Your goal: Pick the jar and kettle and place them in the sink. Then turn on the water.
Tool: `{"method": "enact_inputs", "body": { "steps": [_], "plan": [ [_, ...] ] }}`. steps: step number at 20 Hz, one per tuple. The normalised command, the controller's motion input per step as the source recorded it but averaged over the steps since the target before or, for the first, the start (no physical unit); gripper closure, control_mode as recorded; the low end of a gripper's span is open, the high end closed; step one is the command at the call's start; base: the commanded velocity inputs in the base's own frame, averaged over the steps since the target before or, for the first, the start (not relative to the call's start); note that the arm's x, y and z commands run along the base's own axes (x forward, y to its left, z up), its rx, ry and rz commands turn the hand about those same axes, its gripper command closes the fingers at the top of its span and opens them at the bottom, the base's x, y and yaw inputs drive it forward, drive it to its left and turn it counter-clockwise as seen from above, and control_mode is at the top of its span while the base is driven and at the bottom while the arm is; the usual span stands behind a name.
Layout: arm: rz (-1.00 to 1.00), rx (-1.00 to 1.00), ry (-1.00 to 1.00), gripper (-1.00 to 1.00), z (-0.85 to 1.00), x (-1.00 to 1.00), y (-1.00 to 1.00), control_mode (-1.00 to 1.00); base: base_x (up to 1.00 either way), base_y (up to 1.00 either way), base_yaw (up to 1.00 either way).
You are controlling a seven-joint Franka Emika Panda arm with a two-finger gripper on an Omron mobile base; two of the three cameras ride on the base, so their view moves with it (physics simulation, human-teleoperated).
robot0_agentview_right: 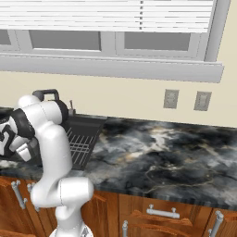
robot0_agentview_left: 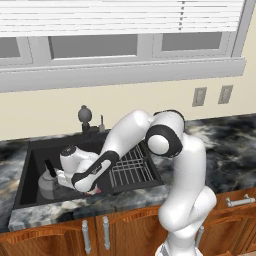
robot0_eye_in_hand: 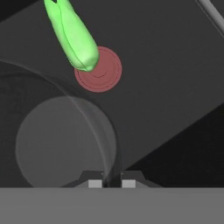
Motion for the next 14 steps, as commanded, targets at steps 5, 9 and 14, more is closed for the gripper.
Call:
{"method": "enact_inputs", "body": {
  "steps": [5,9,14],
  "plan": [
    [0.00,0.00,0.00,1.00,0.00,0.00,0.00,-1.00,0.00,0.00,0.00],
    [0.00,0.00,0.00,1.00,0.00,0.00,0.00,-1.00,0.00,0.00,0.00],
    [0.00,0.00,0.00,1.00,0.00,0.00,0.00,-1.00,0.00,0.00,0.00]
  ]
}}
